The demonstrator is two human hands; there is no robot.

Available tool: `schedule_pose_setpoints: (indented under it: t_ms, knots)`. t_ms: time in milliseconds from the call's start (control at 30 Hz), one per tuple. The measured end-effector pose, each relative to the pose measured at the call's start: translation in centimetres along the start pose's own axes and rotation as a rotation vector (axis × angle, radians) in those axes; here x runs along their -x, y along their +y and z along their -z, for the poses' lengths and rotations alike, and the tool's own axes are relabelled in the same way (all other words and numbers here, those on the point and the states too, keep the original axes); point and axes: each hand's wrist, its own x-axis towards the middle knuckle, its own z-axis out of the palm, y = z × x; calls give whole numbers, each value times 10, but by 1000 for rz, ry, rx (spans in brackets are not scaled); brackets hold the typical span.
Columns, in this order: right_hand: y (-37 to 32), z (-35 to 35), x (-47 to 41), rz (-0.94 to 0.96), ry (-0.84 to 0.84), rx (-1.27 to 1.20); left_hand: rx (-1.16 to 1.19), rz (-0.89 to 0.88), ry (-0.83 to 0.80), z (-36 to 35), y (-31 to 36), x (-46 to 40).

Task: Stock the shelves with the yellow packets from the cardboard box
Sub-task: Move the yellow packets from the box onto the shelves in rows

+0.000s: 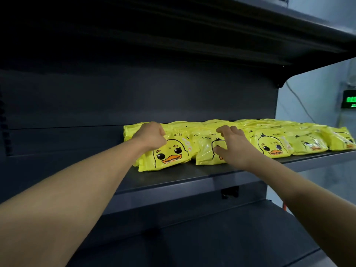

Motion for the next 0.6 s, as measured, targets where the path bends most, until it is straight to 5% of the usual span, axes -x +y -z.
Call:
schedule_pose_setpoints:
  t_ms: [600]
  knots:
    - [-15, 9, 52, 54, -42, -25, -148, -62, 153, 23, 9, 50]
